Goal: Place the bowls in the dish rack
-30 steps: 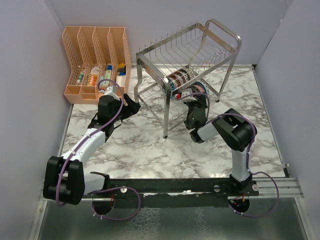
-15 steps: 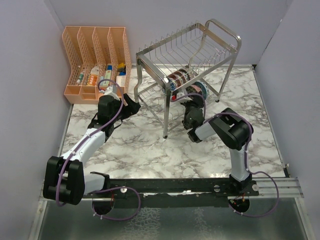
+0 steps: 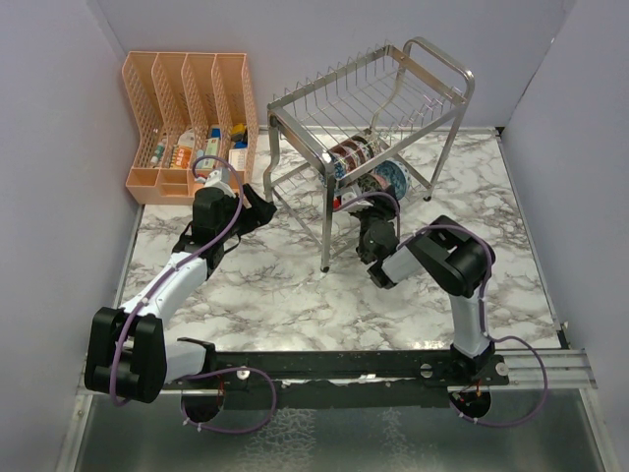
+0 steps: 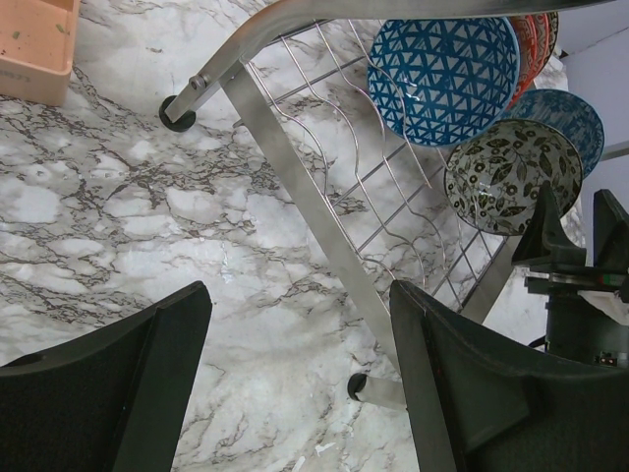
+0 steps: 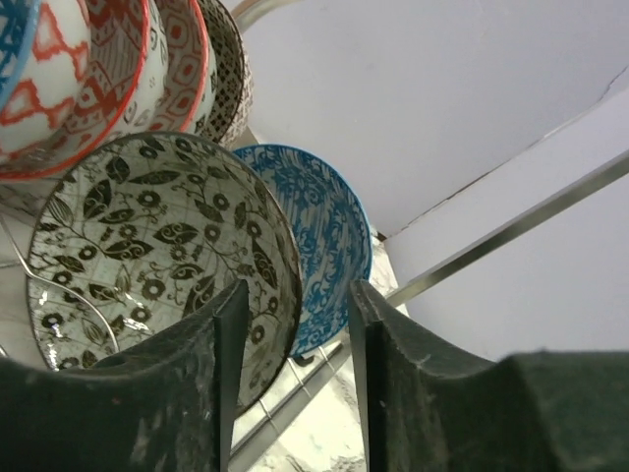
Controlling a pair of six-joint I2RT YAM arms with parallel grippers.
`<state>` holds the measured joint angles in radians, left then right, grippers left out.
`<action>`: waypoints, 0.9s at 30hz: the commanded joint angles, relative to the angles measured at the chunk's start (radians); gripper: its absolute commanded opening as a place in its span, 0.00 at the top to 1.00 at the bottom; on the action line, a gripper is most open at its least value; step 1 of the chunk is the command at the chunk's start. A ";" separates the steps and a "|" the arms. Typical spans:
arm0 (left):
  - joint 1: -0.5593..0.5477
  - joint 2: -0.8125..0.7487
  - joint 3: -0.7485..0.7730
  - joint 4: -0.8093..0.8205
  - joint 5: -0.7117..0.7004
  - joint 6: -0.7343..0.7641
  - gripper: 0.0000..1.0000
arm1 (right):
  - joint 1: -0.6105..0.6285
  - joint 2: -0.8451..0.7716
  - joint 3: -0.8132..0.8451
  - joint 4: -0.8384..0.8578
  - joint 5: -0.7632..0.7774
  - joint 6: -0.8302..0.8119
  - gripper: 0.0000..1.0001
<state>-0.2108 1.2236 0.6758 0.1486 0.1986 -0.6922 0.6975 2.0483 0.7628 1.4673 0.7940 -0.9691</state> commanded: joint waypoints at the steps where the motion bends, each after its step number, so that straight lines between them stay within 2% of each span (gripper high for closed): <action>1: 0.002 -0.010 -0.005 0.029 0.009 0.009 0.24 | 0.003 -0.067 -0.026 0.311 0.037 0.062 0.48; 4: 0.003 -0.015 -0.005 0.026 0.007 0.009 0.24 | 0.004 -0.092 -0.028 0.311 0.050 0.069 0.33; 7: 0.003 -0.021 -0.004 0.025 0.004 0.008 0.24 | 0.005 -0.117 -0.032 0.303 0.057 0.076 0.30; 10: 0.002 -0.022 -0.002 0.018 0.002 0.009 0.23 | 0.005 -0.161 -0.044 0.211 0.050 0.135 0.29; 14: 0.002 -0.027 0.002 0.006 -0.006 0.009 0.14 | 0.005 -0.246 -0.068 0.004 0.020 0.277 0.26; 17: 0.002 -0.034 0.010 -0.009 -0.017 0.011 0.01 | 0.005 -0.333 -0.080 -0.183 -0.001 0.390 0.25; 27: 0.002 -0.069 0.023 -0.050 -0.037 0.013 0.01 | 0.005 -0.595 -0.051 -0.884 -0.145 0.824 0.20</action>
<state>-0.2108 1.1919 0.6758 0.1299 0.1890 -0.6895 0.6987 1.5272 0.6830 0.9730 0.7361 -0.4114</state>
